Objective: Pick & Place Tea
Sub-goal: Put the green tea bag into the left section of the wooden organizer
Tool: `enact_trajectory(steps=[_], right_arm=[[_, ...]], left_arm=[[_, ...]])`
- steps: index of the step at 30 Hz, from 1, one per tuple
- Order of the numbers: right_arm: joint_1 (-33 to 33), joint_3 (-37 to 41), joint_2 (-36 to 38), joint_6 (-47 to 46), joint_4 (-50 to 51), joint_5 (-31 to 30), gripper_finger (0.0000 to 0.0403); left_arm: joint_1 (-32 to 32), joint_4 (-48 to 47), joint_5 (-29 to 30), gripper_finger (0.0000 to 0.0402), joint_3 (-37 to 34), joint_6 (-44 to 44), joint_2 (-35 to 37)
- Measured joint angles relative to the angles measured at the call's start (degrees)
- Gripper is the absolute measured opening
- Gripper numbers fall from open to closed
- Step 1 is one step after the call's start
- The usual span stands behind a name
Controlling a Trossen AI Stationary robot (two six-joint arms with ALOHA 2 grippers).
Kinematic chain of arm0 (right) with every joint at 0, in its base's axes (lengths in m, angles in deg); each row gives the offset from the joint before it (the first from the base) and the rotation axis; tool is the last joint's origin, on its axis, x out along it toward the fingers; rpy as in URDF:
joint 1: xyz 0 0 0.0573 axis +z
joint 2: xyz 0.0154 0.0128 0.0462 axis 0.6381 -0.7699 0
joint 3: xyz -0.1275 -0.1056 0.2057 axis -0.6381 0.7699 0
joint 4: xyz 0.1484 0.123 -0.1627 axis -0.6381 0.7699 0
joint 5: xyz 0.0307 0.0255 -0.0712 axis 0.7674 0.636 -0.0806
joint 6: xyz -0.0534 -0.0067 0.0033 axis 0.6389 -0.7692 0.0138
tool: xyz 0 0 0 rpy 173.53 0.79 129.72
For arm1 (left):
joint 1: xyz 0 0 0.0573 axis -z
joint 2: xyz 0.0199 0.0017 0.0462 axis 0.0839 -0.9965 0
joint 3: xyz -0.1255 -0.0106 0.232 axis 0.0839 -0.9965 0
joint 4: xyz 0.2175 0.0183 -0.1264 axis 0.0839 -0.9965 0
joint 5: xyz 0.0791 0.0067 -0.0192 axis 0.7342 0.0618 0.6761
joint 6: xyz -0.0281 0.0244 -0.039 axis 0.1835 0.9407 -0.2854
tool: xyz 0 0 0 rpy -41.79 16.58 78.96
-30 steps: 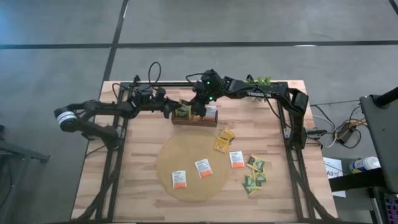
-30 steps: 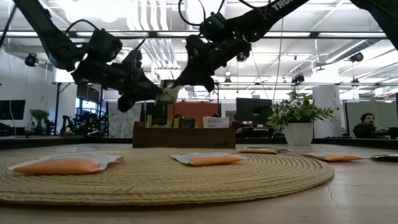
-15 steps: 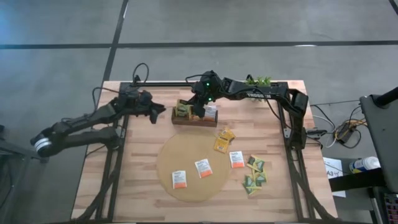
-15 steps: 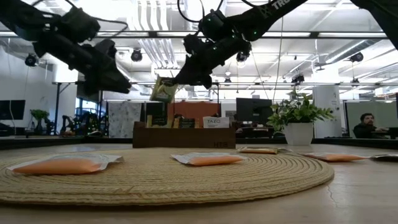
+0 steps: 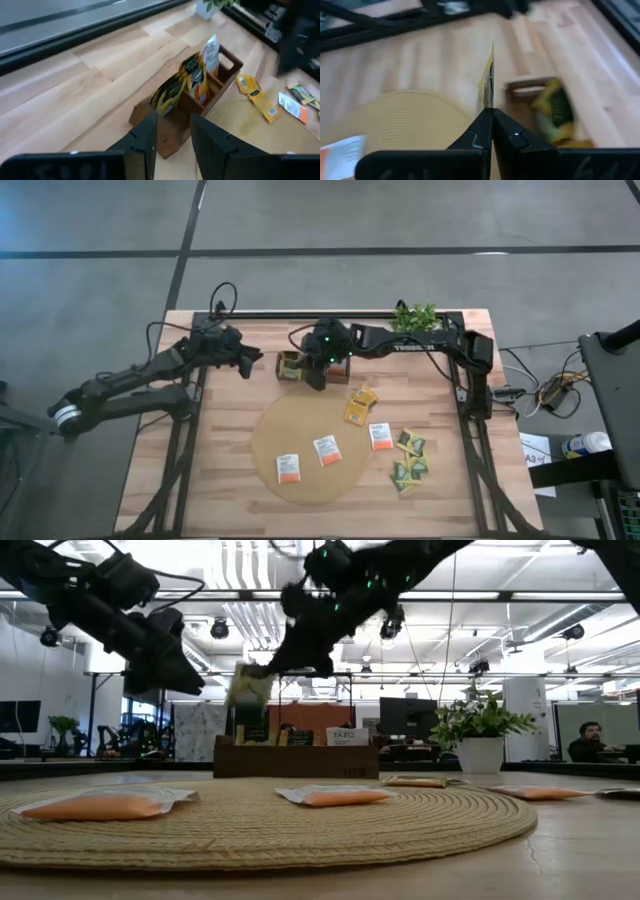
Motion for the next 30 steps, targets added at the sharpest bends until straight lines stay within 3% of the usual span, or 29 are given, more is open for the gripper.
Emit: enact_trajectory(steps=[11, 20, 30], right_arm=[[-1.94, -3.41, -6.72, 3.98, -1.88, -0.56, 0.0008], [-2.11, -5.62, -8.01, 11.49, 3.34, -2.52, 0.0008], [-2.40, -5.64, -9.53, 12.58, 2.46, -2.71, 0.0008]], left_arm=[[0.00, 1.08, -0.20, 0.0110, -2.94, 0.36, -2.79], [0.07, 3.71, -0.63, 0.0110, -5.05, -1.29, -2.98], [0.07, 5.93, -0.65, 0.0110, -5.62, -2.19, -3.02]])
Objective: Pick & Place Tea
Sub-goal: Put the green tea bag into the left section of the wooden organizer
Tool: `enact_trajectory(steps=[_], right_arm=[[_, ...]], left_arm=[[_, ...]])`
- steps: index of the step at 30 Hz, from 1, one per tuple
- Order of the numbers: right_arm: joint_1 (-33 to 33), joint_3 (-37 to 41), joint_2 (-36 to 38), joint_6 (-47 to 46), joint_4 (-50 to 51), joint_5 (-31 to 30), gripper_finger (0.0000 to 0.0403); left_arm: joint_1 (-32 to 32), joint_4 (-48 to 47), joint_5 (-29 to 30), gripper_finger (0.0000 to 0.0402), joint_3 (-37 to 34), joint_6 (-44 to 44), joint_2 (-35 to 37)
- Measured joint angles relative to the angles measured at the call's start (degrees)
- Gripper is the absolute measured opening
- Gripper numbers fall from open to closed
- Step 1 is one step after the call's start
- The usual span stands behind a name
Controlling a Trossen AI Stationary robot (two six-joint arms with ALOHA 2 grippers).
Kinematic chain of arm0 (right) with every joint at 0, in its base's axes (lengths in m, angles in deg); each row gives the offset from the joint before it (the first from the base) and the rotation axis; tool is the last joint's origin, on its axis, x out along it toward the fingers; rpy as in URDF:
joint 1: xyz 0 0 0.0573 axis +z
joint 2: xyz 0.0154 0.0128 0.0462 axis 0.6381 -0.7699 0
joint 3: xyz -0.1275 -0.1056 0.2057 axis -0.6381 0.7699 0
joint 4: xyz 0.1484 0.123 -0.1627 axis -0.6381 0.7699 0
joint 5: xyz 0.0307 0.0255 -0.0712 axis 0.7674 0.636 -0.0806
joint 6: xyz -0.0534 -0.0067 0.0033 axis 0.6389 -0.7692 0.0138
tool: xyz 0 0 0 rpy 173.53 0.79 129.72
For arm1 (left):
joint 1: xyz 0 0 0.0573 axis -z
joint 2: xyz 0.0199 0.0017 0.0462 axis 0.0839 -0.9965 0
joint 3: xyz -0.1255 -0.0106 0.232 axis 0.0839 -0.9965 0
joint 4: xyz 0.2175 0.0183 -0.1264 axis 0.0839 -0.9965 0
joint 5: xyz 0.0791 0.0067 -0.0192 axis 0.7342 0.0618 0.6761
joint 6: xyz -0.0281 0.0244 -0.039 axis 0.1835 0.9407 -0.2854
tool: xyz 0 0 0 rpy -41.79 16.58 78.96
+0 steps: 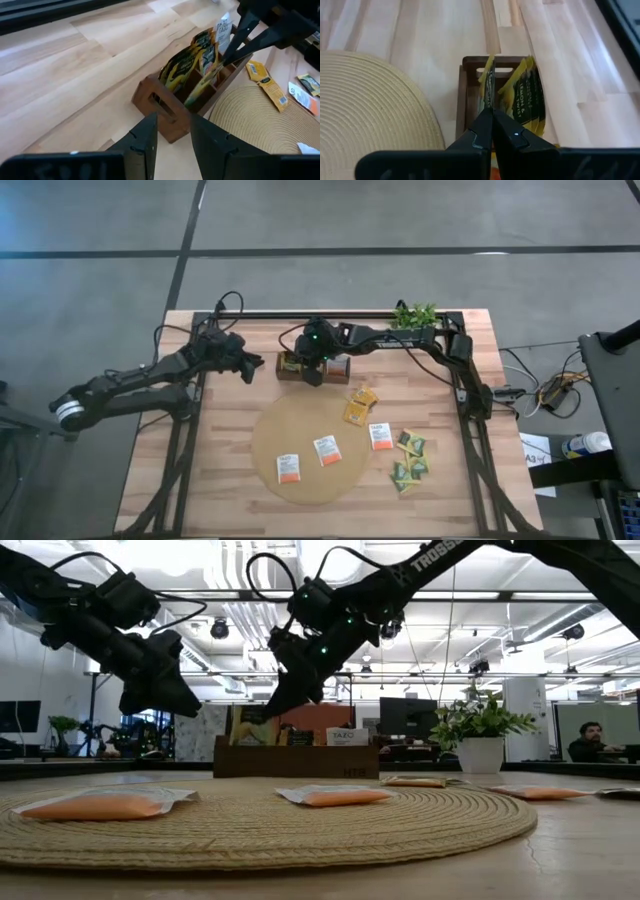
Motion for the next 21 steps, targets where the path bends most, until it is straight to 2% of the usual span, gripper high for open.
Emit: enact_trajectory(steps=[14, 21], right_arm=[[0.20, 0.03, -1.87, 6.54, 0.00, -1.36, 0.0012], [0.19, 0.04, -2.14, 6.75, -0.33, -4.03, 0.0059]], left_arm=[[-0.02, -0.01, 0.00, 0.0110, -0.07, -0.26, 0.00], [-0.02, -0.01, 0.00, 0.0110, -0.07, -0.26, -0.26]])
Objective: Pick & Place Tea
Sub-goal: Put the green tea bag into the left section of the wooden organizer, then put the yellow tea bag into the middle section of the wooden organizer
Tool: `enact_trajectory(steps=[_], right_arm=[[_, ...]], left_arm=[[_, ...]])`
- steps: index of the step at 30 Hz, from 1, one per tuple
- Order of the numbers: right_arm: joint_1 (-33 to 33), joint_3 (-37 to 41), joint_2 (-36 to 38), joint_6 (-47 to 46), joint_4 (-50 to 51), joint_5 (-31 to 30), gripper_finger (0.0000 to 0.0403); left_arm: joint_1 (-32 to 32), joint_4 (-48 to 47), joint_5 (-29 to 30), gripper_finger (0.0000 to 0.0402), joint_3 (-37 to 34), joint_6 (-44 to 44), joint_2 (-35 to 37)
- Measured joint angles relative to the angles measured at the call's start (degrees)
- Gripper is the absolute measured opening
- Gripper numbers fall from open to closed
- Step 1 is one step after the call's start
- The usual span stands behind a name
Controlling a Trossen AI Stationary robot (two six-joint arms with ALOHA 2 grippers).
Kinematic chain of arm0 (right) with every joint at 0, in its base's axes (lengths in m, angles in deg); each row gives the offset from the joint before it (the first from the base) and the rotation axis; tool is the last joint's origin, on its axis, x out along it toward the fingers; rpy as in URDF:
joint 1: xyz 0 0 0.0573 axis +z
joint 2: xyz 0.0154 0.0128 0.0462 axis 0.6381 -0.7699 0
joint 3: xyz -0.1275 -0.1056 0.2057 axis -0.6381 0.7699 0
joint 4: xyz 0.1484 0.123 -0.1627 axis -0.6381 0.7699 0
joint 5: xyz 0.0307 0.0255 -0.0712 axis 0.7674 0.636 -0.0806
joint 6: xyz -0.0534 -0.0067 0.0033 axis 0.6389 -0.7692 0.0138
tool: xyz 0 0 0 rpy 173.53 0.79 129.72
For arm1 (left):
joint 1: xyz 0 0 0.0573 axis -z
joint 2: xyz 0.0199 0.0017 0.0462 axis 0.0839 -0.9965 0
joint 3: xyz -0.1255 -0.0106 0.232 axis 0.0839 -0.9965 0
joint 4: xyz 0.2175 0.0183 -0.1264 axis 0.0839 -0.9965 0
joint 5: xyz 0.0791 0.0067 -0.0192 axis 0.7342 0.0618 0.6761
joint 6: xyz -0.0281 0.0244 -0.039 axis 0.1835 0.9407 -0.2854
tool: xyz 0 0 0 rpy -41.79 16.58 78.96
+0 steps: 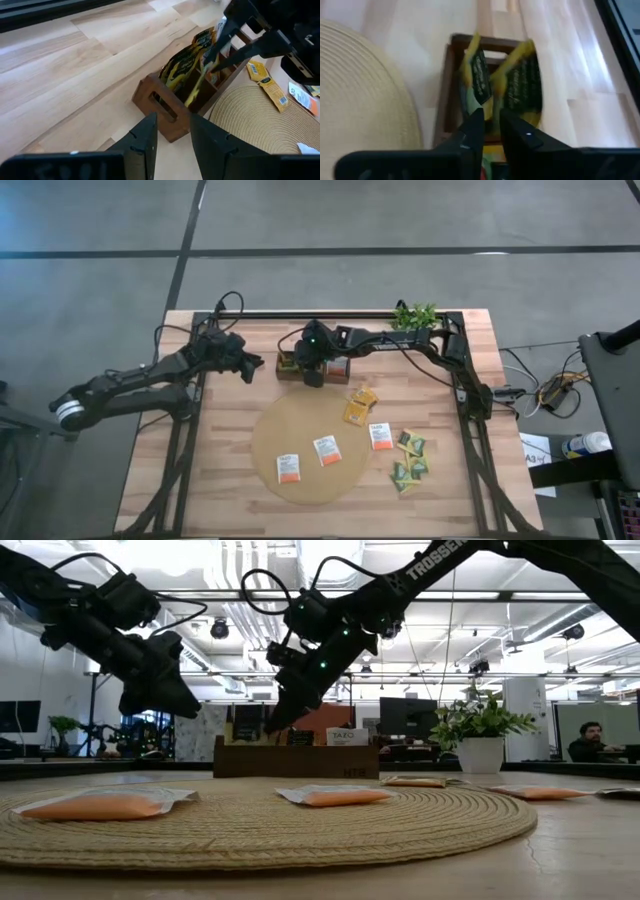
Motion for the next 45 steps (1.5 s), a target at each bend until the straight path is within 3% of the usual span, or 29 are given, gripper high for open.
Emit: enact_trajectory(steps=[9, 17, 21, 26, 30, 34, 39, 45], right_arm=[[-0.02, -1.91, 0.07, -2.51, 1.20, -0.32, 0.0125], [-0.10, -3.29, 5.38, -6.06, 9.43, 0.11, 0.0136], [-0.09, 3.78, 12.54, -6.91, 9.13, 0.16, 0.0123], [0.17, 19.62, 24.45, -12.88, 1.77, -0.46, 0.0107], [1.89, 29.97, 33.65, -17.90, -4.82, -4.02, 0.0100], [3.67, 37.20, 40.16, -22.02, -4.91, -7.94, 0.0103], [6.29, 43.94, 47.20, -27.46, -3.72, -11.12, 0.0107], [10.40, 48.81, 52.45, -32.73, -1.50, -12.27, 0.0105]], left_arm=[[0.02, 0.09, -0.06, 0.0110, 0.00, 0.03, -1.56], [0.09, 0.18, -3.32, 0.0110, 0.76, -0.95, -0.07], [0.09, 0.16, -3.28, 0.0110, 0.85, -1.02, 1.24], [0.15, 0.20, -3.27, 0.0110, 0.85, -1.68, 1.53], [0.42, 0.20, -3.26, 0.0110, 0.85, -3.35, 1.55], [2.55, 0.90, -3.43, 0.0110, 0.85, -5.05, 1.55], [9.76, 4.10, -4.11, 0.0109, 1.23, -7.63, 1.57], [22.08, 0.17, 1.00, 0.0107, 3.89, -8.38, 1.53]])
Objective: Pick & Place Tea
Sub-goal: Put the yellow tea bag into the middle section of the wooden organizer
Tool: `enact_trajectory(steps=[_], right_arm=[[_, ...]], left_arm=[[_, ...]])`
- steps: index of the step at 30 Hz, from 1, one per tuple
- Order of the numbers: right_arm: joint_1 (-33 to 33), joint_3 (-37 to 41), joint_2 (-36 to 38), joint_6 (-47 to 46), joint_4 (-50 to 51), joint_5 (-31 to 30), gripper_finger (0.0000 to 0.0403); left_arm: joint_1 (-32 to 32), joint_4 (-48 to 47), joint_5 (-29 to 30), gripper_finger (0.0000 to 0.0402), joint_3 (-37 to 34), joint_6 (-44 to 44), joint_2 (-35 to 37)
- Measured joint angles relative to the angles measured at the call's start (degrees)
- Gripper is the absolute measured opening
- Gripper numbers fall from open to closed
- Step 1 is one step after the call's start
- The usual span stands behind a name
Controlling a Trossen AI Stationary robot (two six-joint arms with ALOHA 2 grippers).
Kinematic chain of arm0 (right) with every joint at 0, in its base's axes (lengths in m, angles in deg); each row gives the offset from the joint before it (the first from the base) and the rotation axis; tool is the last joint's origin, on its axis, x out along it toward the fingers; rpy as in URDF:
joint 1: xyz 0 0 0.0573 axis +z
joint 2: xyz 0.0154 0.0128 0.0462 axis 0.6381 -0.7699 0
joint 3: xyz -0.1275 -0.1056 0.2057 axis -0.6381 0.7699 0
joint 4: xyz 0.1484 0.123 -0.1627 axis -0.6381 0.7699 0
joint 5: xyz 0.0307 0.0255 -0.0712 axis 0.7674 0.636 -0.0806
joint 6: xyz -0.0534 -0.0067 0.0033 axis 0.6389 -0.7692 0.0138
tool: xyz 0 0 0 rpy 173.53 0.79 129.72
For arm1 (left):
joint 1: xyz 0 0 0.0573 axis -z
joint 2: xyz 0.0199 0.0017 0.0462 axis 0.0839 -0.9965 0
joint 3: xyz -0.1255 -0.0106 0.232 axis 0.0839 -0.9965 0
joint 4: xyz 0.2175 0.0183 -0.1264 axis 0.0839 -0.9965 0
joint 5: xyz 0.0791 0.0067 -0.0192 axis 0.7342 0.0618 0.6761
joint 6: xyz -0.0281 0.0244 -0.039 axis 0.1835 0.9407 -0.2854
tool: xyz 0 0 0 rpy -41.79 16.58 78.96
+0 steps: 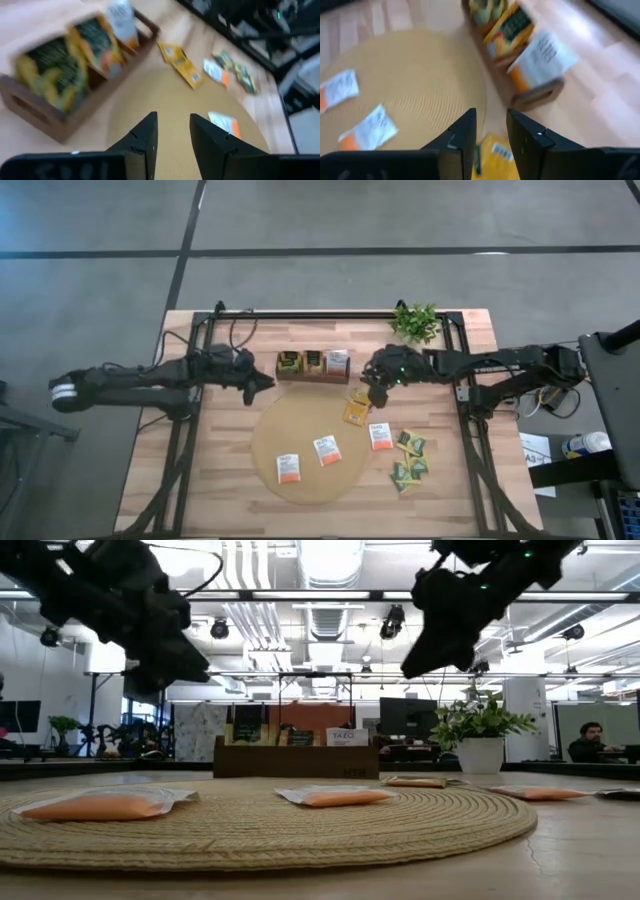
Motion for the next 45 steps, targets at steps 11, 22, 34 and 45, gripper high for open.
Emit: enact_trajectory(steps=[11, 22, 34, 45], right_arm=[[6.54, 0.40, -0.73, -1.50, 6.79, 0.15, 0.0107], [10.93, 2.07, -0.54, -15.09, 20.32, 7.93, 0.0103], [22.48, 2.35, -0.73, -45.41, 33.19, 8.26, 0.0118], [29.33, 2.92, -0.71, -52.27, 35.54, 7.53, 0.0125]], left_arm=[[24.77, -7.42, 16.68, 0.0107, 1.75, -13.51, -0.86], [34.18, -1.60, 26.58, 0.0107, 1.77, -24.40, -7.16], [33.80, 7.05, 22.90, 0.0107, 4.12, -23.58, -18.89], [32.51, 4.26, 21.23, 0.0107, 12.38, -15.86, -25.11]])
